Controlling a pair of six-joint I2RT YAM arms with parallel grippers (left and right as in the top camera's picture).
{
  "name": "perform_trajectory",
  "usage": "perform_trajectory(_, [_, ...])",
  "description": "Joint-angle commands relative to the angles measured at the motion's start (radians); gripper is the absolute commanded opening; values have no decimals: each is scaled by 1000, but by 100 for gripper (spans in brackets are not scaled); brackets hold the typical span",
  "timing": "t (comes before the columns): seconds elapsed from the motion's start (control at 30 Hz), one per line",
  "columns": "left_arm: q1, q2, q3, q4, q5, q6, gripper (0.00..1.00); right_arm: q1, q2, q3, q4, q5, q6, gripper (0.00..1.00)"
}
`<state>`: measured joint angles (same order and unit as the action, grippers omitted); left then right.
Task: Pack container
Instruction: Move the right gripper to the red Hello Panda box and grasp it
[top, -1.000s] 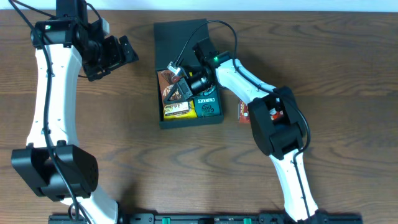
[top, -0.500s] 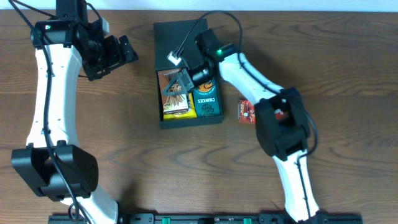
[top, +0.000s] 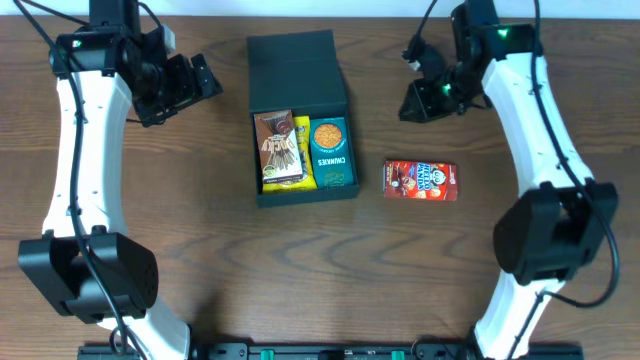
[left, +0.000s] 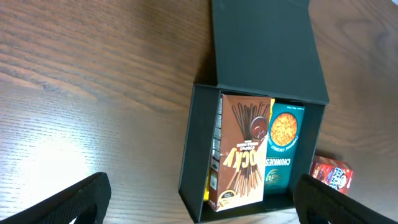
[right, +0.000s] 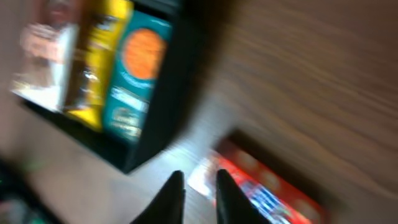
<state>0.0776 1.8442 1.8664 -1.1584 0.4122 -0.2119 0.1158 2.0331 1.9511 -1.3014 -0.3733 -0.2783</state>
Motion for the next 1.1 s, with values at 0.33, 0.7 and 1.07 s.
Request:
perform_trajectory(0.33, [2, 0, -8, -20, -27, 53, 95, 53, -131, -278, 55, 285, 20, 99])
perform_trajectory(0.7, [2, 0, -8, -4, -27, 79, 95, 59, -131, -509, 175, 401, 244, 99])
perform_trajectory(1.07, [2, 0, -8, -7, -27, 82, 95, 138, -131, -509, 224, 518, -68, 99])
